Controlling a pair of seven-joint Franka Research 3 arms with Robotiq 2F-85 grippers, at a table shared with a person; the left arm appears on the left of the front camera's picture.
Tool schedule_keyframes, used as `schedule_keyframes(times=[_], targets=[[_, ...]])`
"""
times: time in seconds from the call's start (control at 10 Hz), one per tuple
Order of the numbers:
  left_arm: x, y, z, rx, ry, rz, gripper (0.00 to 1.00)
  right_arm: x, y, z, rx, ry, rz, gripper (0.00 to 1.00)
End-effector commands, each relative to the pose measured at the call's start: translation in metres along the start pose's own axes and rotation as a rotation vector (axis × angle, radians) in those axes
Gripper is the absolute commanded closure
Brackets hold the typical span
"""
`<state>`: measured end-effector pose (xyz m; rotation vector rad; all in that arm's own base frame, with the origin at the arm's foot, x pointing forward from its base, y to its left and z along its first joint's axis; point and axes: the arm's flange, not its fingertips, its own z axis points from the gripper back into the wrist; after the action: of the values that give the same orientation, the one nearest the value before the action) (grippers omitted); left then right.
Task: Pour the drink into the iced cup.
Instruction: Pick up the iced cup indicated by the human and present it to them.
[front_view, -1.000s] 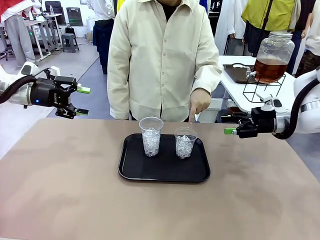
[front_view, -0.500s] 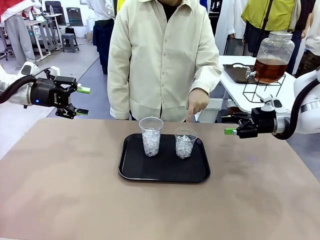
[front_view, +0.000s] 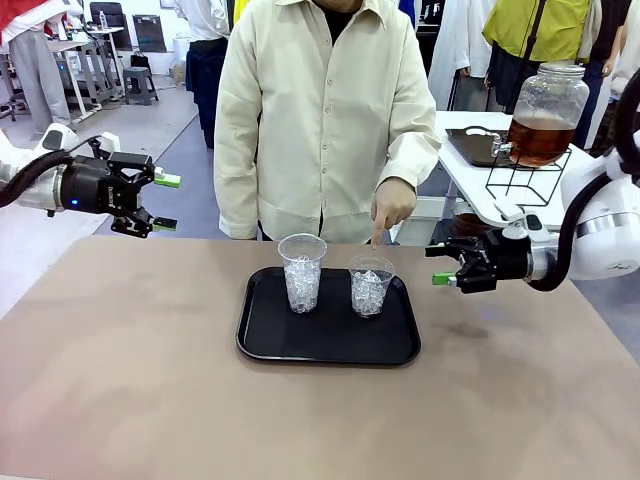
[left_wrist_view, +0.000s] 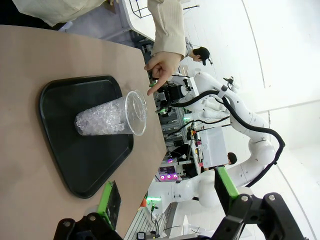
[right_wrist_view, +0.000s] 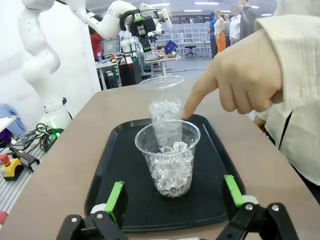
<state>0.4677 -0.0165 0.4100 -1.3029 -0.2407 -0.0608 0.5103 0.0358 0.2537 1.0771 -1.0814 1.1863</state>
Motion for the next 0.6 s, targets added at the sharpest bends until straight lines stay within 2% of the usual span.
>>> schedule_keyframes(times=[0.0,0.5], targets=[[0.000,-0.001,0.000,-0.002,-0.001,0.006,0.00,-0.012,-0.010,-0.011,0.000,-0.047,0.021,0.00],[0.000,-0.001,0.000,-0.002,-0.001,0.006,0.00,-0.033,-0.022,-0.048,0.041,-0.082,0.020,0.00]])
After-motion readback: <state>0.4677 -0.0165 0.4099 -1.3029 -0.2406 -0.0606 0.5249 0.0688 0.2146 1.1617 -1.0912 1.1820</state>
